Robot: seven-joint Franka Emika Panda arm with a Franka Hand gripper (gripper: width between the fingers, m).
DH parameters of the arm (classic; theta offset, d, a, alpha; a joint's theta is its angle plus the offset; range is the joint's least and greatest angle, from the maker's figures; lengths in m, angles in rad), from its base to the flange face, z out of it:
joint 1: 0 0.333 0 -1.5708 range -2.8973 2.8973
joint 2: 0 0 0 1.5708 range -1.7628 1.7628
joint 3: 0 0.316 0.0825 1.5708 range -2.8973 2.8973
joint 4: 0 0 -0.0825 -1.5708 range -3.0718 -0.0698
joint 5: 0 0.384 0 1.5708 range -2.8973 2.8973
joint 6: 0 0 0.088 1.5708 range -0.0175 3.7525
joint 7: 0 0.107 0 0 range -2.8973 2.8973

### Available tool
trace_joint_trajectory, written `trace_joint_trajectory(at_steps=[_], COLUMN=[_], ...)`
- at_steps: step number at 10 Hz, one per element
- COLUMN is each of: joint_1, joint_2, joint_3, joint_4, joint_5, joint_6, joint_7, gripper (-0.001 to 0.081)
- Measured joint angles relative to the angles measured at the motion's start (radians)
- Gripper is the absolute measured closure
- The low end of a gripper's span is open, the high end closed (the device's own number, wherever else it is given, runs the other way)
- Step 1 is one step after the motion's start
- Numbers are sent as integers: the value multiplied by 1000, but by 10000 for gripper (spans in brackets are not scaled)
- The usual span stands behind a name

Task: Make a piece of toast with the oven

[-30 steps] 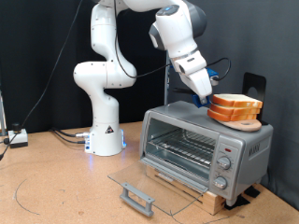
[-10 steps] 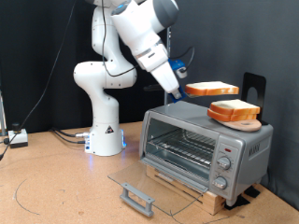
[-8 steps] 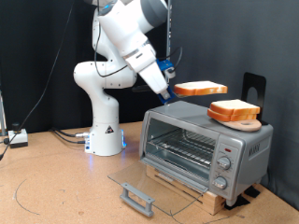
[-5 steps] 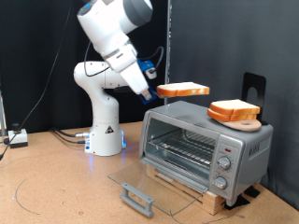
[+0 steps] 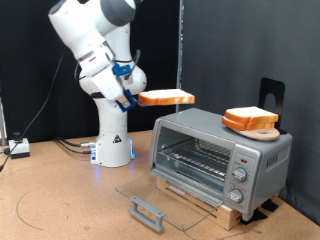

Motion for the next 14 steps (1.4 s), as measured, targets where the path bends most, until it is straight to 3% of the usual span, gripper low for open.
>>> trace_joint_trajectory(at_steps=[2,4,6,9,14], joint_1=[-6,-6,-8,-13,1], joint_2=[23,25,50,143,307], joint_3=[-7,-11,-12,-11,21], joint_4=[18,-8,-58,-99,-117], joint_5=[-12,-12,-52,-116,-121], joint_6=[-16,2,92,213,398], joint_7=[-12,-116,-201,-246,-283], gripper=[412,412,412,412,412])
